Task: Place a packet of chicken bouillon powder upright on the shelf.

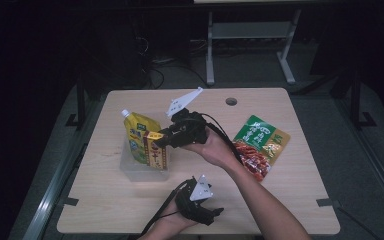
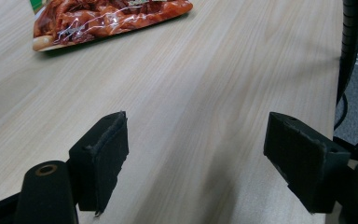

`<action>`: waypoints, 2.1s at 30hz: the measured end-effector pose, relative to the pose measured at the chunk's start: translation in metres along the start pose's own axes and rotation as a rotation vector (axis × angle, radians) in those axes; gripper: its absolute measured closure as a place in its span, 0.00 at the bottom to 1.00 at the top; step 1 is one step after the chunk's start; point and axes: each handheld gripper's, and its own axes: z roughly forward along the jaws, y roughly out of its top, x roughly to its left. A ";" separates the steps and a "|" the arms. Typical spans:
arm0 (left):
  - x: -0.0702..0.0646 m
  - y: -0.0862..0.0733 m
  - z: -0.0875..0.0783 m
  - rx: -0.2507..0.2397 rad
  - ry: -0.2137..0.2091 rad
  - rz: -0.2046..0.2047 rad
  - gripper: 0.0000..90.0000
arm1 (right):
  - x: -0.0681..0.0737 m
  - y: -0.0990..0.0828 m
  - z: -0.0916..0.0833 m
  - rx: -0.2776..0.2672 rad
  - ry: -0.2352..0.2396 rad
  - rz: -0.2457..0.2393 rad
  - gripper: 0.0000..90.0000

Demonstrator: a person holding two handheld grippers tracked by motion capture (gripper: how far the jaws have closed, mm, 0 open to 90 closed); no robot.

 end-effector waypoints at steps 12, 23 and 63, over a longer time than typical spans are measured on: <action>0.004 0.000 -0.004 0.015 -0.010 -0.005 0.24 | -0.008 0.003 0.024 0.032 0.012 0.003 0.75; 0.003 0.000 -0.003 0.000 -0.013 -0.026 0.24 | -0.013 -0.004 0.043 0.068 0.038 0.009 0.75; 0.004 0.001 -0.004 -0.002 -0.009 -0.027 0.24 | -0.008 -0.019 0.070 0.144 0.045 -0.010 0.73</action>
